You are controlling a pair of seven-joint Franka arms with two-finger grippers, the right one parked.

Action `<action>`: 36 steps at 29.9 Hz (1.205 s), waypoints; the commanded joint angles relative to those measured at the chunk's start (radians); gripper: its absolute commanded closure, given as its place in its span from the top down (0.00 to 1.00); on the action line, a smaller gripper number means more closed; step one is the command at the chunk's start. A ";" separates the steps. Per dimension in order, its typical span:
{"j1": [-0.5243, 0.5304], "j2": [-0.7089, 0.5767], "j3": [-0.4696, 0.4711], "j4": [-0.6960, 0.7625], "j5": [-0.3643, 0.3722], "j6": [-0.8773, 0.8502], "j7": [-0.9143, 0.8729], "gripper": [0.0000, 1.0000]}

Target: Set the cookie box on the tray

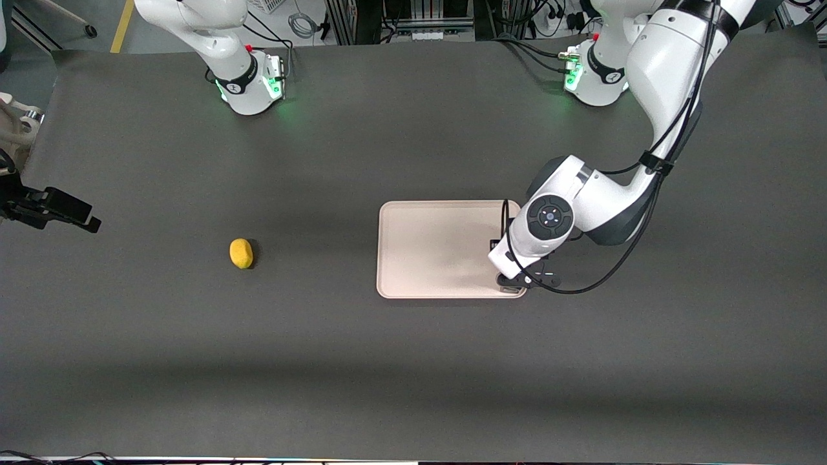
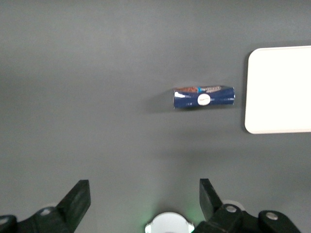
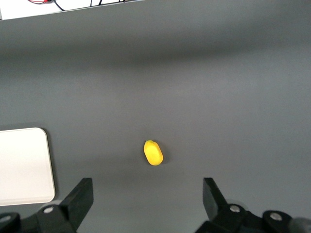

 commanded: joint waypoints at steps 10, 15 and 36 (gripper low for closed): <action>0.005 -0.451 0.279 0.015 -0.124 -0.370 0.346 1.00; 0.005 -0.548 0.376 -0.066 -0.146 -0.412 0.532 1.00; 0.005 -0.679 0.441 -0.329 -0.146 -0.180 0.633 1.00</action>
